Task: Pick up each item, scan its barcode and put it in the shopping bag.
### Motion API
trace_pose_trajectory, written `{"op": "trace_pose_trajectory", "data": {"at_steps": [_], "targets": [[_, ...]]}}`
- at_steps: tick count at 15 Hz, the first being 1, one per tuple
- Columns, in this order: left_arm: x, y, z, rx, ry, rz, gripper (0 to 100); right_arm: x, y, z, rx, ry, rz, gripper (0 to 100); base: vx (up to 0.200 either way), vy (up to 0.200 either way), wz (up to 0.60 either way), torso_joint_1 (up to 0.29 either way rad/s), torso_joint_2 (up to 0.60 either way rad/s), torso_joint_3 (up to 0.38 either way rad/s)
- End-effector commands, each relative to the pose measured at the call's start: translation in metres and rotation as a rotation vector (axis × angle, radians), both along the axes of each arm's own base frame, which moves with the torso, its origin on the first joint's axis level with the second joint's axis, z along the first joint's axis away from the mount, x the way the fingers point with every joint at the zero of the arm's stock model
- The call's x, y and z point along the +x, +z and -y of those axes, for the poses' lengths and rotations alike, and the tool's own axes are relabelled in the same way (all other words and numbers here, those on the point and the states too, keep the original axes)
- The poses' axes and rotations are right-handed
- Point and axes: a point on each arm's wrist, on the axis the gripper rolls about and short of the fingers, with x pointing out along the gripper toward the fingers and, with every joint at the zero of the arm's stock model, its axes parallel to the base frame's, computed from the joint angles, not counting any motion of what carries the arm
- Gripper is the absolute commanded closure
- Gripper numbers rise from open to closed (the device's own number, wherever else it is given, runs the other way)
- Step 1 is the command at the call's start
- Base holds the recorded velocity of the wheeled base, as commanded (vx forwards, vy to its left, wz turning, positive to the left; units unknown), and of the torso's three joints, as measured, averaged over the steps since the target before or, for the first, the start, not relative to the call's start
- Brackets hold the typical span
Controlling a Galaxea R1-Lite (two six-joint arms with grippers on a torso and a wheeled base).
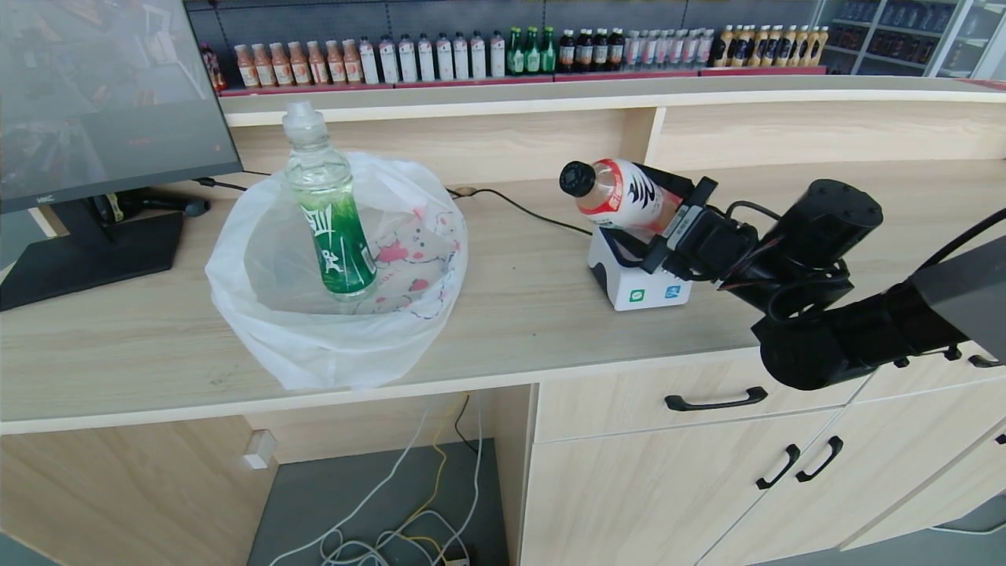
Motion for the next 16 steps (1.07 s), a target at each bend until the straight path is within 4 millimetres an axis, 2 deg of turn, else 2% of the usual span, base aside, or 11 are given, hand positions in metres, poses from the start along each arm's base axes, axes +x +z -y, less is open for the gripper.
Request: {"op": "trace_pose_trajectory", "data": {"at_steps": [1,12,16], "targets": [[0.0,0.0,0.0,-0.001,0.0,0.0,0,-0.001,0.001,0.0,0.001,0.001,0.003,100,0.0,0.0,0.0,0.0,0.0,0.0],[0.0,0.0,0.0,-0.001,0.0,0.0,0,-0.011,0.006,-0.005,0.013,0.003,-0.001,100,0.0,0.0,0.0,0.0,0.0,0.0],[0.0,0.0,0.0,-0.001,0.0,0.0,0,-0.017,0.017,-0.002,0.037,-0.01,0.001,100,0.0,0.0,0.0,0.0,0.0,0.0]]}}
